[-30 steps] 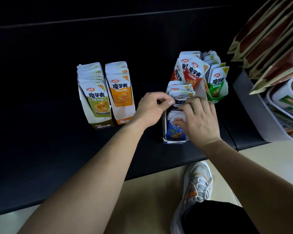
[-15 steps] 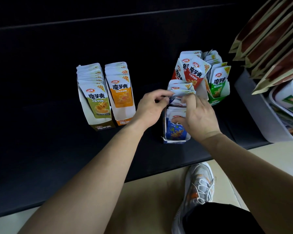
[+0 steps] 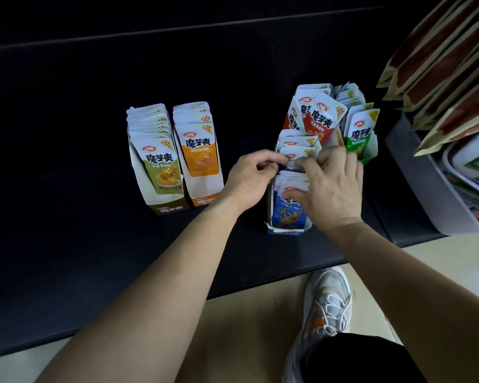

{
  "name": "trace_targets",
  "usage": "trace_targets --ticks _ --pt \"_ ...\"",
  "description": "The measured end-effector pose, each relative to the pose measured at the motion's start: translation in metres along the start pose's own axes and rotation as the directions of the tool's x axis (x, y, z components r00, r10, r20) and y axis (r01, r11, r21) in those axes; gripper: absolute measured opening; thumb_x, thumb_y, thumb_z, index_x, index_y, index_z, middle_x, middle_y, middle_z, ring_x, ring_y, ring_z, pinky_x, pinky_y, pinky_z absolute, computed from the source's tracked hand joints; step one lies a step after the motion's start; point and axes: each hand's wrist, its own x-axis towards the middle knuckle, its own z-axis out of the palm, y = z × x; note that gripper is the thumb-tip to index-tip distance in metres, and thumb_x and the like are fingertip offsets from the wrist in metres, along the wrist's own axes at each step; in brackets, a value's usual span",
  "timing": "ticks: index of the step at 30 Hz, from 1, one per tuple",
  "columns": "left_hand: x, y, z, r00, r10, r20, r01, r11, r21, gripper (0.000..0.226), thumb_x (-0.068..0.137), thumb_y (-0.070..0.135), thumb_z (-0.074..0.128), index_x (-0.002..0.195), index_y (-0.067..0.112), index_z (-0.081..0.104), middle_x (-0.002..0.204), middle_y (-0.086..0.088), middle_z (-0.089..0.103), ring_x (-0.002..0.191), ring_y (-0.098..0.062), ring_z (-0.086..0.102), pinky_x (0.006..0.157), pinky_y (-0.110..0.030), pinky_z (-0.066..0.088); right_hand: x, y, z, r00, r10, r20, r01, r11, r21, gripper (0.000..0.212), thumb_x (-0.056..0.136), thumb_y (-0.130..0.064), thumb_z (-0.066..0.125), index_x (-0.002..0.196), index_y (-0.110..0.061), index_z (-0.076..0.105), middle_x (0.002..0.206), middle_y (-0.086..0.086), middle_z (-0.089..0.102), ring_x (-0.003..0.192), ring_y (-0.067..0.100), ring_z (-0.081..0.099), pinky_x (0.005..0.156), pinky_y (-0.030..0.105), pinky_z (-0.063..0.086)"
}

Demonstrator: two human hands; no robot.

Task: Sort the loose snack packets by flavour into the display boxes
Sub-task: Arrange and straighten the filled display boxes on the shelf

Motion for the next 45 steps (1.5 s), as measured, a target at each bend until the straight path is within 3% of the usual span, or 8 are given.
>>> trace_targets --ticks 6,10,13,19,23,33,39,45 --pt "0.001 -0.002 0.001 1.0 -0.011 -0.021 0.011 1.0 -0.007 0.024 0.101 0.015 0.053 0.113 0.025 0.072 0.091 0.017 0.065 0.079 0.006 0.06 0.063 -0.006 0.043 0.012 0.0 0.001 0.993 -0.054 0.104 0.043 0.993 0.106 0.058 0.058 -0.046 0.092 0.096 -0.015 0.061 0.093 0.006 0.064 0.088 0.032 0.06 0.082 0.041 0.039" --pt "0.006 -0.01 0.003 0.987 -0.079 -0.14 0.068 0.994 -0.082 0.016 0.097 0.015 0.06 0.107 0.027 0.061 0.096 0.011 0.066 0.092 -0.007 0.064 0.084 -0.033 0.056 0.021 0.0 -0.001 0.97 -0.04 0.238 0.007 0.99 0.139 0.066 0.057 -0.048 0.092 0.102 -0.013 0.059 0.093 0.008 0.069 0.094 0.034 0.06 0.083 0.043 0.045" --pt "0.005 -0.011 0.002 0.984 -0.113 -0.139 0.096 0.987 -0.127 0.02 0.096 0.017 0.062 0.113 0.028 0.059 0.099 0.012 0.067 0.099 -0.007 0.064 0.093 -0.042 0.056 0.03 -0.001 -0.006 0.931 -0.052 0.361 0.007 0.992 0.124 0.078 0.064 -0.052 0.088 0.125 -0.014 0.056 0.116 0.01 0.065 0.116 0.035 0.052 0.097 0.046 0.038" --pt "0.0 -0.009 0.0 0.989 -0.147 -0.037 0.14 0.979 -0.148 0.025 0.101 0.016 0.055 0.123 0.023 0.063 0.107 0.011 0.066 0.104 -0.011 0.064 0.085 -0.039 0.06 0.032 0.0 -0.011 0.93 -0.089 0.357 0.069 0.995 0.07 0.072 0.063 -0.058 0.084 0.122 -0.02 0.066 0.131 0.009 0.044 0.124 0.033 0.036 0.108 0.051 0.03" --pt "-0.002 -0.008 -0.001 0.988 -0.154 -0.025 0.149 0.978 -0.143 0.026 0.101 0.016 0.054 0.124 0.021 0.064 0.113 0.006 0.067 0.105 -0.015 0.066 0.084 -0.037 0.06 0.033 -0.001 -0.012 0.909 -0.101 0.405 0.067 0.993 0.096 0.072 0.066 -0.055 0.085 0.124 -0.019 0.064 0.146 0.011 0.036 0.126 0.034 0.049 0.109 0.05 0.03" --pt "-0.004 -0.008 -0.001 0.988 -0.152 0.001 0.15 0.976 -0.156 0.026 0.1 0.017 0.056 0.125 0.023 0.063 0.114 0.007 0.066 0.107 -0.012 0.064 0.083 -0.031 0.058 0.025 0.0 -0.002 0.944 -0.084 0.319 0.043 0.99 0.133 0.071 0.061 -0.049 0.089 0.115 -0.016 0.056 0.107 0.007 0.066 0.103 0.033 0.058 0.09 0.04 0.026" --pt "-0.005 -0.007 -0.001 0.987 -0.161 0.011 0.161 0.974 -0.16 0.027 0.101 0.018 0.055 0.127 0.022 0.062 0.12 0.003 0.066 0.111 -0.014 0.063 0.084 -0.031 0.057 0.03 -0.003 -0.004 0.92 -0.039 0.39 -0.016 0.991 0.136 0.088 0.063 -0.048 0.089 0.133 -0.013 0.049 0.123 0.011 0.06 0.116 0.034 0.053 0.092 0.042 0.026" --pt "-0.006 -0.006 -0.003 0.986 -0.161 0.031 0.164 0.973 -0.163 0.029 0.101 0.016 0.054 0.129 0.022 0.061 0.118 0.007 0.063 0.114 -0.013 0.061 0.087 -0.032 0.056 0.036 -0.002 -0.009 0.903 -0.072 0.424 0.024 0.993 0.117 0.076 0.065 -0.054 0.085 0.129 -0.019 0.063 0.126 0.008 0.051 0.122 0.032 0.045 0.102 0.045 0.03"
